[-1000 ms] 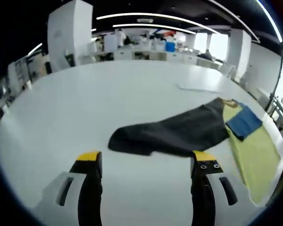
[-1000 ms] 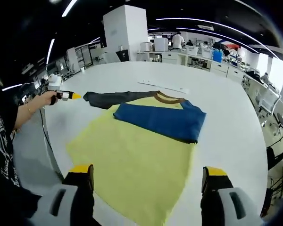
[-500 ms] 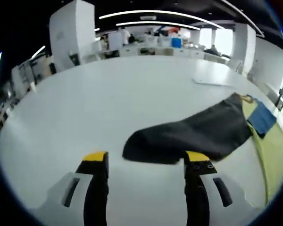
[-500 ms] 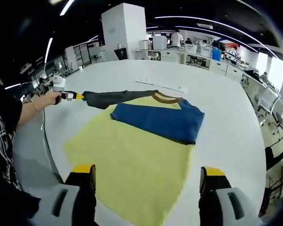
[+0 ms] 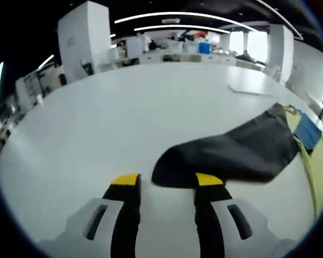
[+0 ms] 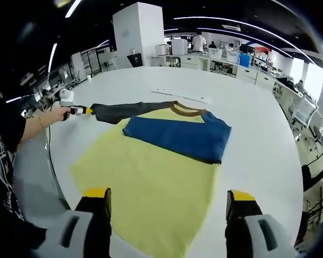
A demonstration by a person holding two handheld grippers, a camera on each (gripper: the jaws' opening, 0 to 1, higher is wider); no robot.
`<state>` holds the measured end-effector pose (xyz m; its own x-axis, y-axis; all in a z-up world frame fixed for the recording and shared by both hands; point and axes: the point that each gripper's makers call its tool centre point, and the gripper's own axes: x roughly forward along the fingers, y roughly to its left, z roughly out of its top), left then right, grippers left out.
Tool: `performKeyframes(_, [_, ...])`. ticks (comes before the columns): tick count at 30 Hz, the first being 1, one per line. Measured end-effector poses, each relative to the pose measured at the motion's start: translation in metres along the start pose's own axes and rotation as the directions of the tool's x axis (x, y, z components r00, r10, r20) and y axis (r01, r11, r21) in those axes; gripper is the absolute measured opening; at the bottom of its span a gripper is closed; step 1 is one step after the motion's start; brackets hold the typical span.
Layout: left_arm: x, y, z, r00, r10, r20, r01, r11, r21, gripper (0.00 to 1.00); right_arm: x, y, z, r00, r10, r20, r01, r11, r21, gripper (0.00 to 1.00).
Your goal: Fold the garment on the visible template until the final outline fits inside the template.
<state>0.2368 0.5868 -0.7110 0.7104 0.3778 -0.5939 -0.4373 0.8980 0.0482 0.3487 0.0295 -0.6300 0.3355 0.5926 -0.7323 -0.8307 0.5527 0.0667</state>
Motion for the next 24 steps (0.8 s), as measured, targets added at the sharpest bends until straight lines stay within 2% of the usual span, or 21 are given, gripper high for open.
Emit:
performKeyframes(5, [0.005,-0.004,0.003,1.000,-0.021,0.011,0.021,1.000,-0.013,0.24,-0.001,-0.001,-0.001,1.000,-0.008,-0.001,0.008,1.000,0.003,0.87])
performKeyframes(8, [0.007,-0.003,0.004,1.000,-0.022,0.018,0.023,0.999,-0.039,0.22,-0.002,-0.002,-0.001,1.000,-0.010,0.000,0.010,1.000,0.007,0.87])
performKeyframes(10, [0.008,-0.007,0.002,0.999,-0.039,0.017,0.041,0.993,-0.110,0.19,-0.002,-0.002,-0.002,1.000,-0.013,0.000,0.013,1.000,0.009,0.87])
performKeyframes(13, [0.009,-0.006,0.004,0.999,-0.038,0.026,0.040,0.996,-0.077,0.14,-0.002,-0.003,-0.003,1.000,-0.017,-0.006,0.017,1.000,0.010,0.86])
performKeyframes(16, [0.010,-0.006,0.006,0.999,-0.036,0.026,0.038,0.996,-0.080,0.13,-0.002,-0.003,-0.004,1.000,-0.018,-0.009,0.018,1.000,0.009,0.86])
performKeyframes(19, [0.013,-0.010,0.007,0.998,-0.054,0.032,0.056,0.995,-0.081,0.05,-0.002,-0.003,-0.005,1.000,-0.022,-0.012,0.022,1.000,0.008,0.85])
performKeyframes(20, [0.013,-0.013,0.008,0.997,-0.066,0.034,0.069,0.995,-0.072,0.00,-0.002,-0.004,-0.005,1.000,-0.024,-0.014,0.024,1.000,0.009,0.85])
performKeyframes(22, [0.014,-0.012,0.009,0.998,-0.051,0.024,0.052,0.999,-0.004,0.00,-0.002,-0.004,-0.005,1.000,-0.026,-0.012,0.026,1.000,0.011,0.85])
performKeyframes(24, [0.014,-0.013,0.009,0.999,-0.049,0.019,0.049,0.999,0.007,0.00,-0.001,-0.004,-0.005,1.000,-0.025,-0.010,0.026,1.000,0.015,0.84])
